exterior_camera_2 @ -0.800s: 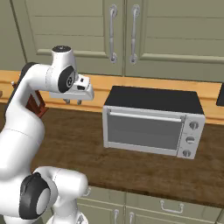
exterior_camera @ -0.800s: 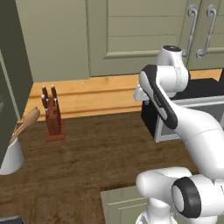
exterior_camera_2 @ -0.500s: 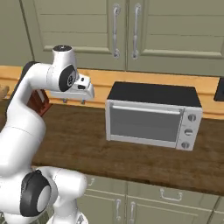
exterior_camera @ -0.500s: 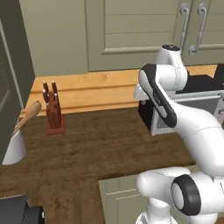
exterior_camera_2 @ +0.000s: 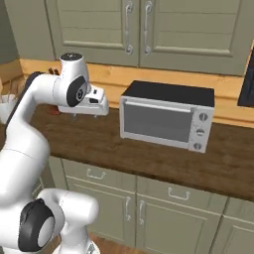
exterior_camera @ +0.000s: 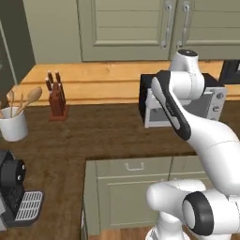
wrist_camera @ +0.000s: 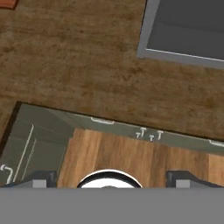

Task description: Take a straw from the drawer in front and place it inside the glass cup on the dining counter.

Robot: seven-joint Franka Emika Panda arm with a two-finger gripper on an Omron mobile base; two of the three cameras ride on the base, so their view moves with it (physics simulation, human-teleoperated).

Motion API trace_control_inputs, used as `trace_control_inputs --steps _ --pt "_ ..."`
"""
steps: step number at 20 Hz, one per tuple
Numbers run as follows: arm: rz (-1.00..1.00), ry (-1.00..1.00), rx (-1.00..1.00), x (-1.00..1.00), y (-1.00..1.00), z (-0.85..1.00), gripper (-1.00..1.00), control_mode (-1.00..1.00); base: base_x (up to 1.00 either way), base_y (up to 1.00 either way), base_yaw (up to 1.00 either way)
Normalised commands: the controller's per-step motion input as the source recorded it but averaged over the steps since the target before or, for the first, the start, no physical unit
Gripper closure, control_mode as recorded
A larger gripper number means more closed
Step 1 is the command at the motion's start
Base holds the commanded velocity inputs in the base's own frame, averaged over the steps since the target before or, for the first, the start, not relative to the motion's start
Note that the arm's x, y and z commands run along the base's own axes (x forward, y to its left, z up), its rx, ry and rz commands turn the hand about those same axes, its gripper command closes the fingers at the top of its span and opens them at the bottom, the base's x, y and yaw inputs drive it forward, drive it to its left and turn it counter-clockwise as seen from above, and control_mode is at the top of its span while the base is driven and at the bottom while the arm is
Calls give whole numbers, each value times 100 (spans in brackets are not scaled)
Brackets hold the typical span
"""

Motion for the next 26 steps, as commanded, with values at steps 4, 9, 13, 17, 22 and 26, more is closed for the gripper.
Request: trace_control_inputs --steps 4,9,13,17,22,26 --pt "0 0 0 0 0 0 -100 100 0 -95 63" --pt "0 0 0 0 0 0 -100 100 0 -85 69" --pt "0 0 0 0 0 0 -100 100 0 -80 70" --pt "0 0 0 0 0 0 -100 100 0 -88 66" --pt "0 0 0 0 0 0 -100 100 -3 -87 54" --pt "0 0 0 0 0 0 -100 100 -5 -75 47"
